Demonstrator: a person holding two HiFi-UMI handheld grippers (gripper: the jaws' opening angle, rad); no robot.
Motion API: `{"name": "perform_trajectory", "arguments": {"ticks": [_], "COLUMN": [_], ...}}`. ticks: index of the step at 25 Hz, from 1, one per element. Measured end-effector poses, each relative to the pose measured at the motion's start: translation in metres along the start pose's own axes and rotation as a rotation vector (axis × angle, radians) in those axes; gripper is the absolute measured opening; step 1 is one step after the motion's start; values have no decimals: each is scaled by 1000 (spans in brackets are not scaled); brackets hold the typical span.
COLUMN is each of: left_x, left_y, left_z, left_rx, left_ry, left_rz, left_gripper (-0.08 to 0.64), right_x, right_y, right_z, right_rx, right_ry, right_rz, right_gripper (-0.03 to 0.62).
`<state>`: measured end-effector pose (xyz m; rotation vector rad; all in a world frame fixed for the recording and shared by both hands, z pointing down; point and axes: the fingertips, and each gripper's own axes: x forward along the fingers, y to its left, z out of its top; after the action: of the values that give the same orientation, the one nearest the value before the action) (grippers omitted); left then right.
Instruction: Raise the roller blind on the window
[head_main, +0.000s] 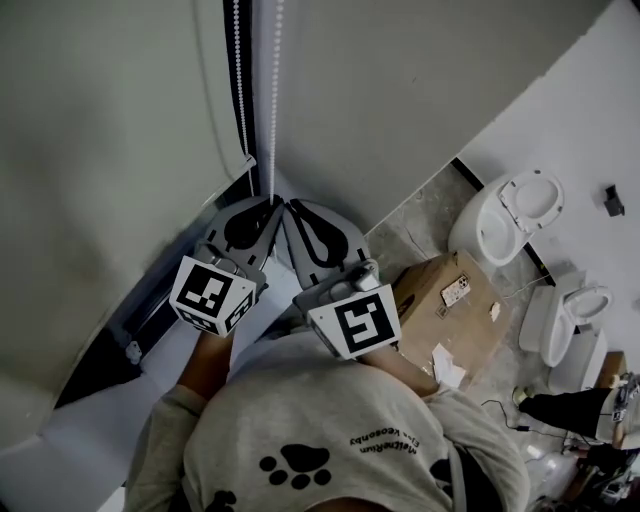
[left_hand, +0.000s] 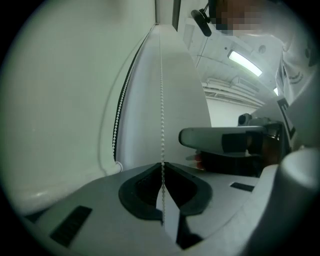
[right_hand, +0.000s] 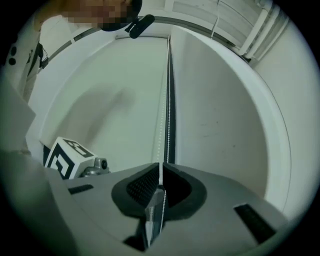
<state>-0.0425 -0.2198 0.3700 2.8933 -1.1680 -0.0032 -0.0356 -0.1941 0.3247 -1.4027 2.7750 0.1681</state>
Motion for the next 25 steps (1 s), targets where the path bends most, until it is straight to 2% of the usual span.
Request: {"name": "perform_trajectory", "arguments": {"ticks": [2,3,4,7,11,15,19,25], "left_x": [-6,-8,-10,-13,-16,-19,-20,-23], "left_y": [-6,-9,-12,-19,-21,-24,-26,-27], "left_z": [-2,-2,-1,0,-1,-4,-4,-4], "left_rx": [-4,4,15,41,21,7,1,-16], "left_ry": [-9,-10,-9,-6,-17,-27,-35,-53], "left_rz": [3,5,7,12,10,7,7,16], "left_gripper": [21,21,21,21,21,21,21,20], "right_x": [4,6,8,12,21,27,26,20], "right_y": [5,8,11,12,14,19,20,15], "right_z": [10,15,21,38,60,80,83,79], "right_rx": [-5,-1,6,4,-21,-60,-60,-32], "right_ry": [4,4,4,-1,-13,-52,-51,-50], "right_rz": [39,59,79,115,154,163,155,150], "right_gripper": [33,88,109,109,104,53,26,21]}}
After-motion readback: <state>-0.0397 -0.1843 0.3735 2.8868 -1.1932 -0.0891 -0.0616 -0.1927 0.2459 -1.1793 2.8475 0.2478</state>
